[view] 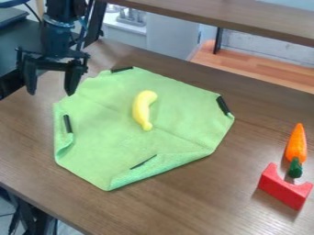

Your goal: Removing objects from the cloth

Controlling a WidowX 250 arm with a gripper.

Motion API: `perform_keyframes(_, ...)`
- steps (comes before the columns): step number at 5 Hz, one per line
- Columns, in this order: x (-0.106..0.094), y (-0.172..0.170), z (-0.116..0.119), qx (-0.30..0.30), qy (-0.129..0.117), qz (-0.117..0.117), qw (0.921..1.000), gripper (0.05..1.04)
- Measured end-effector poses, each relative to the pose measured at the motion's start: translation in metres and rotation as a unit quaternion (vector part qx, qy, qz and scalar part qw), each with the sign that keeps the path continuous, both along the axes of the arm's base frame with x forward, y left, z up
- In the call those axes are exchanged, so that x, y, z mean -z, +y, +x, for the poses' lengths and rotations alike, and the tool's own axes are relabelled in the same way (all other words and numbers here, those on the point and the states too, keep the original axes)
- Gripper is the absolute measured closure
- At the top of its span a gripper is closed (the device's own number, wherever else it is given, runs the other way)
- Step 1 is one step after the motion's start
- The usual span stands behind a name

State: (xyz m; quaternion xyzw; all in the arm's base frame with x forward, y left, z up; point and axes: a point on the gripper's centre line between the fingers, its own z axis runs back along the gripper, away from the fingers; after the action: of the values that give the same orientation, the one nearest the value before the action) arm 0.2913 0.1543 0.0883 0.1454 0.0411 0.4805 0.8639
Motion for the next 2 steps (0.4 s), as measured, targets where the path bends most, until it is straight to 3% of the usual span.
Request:
perform_keyframes(1,0.01,-0.001,0.0,0.002,0.013,-0.007,0.9999,0.084)
perform_keyframes(2,0.015,-0.018,0.013,0.056,-0.007,-0.039,0.9977,0.084)
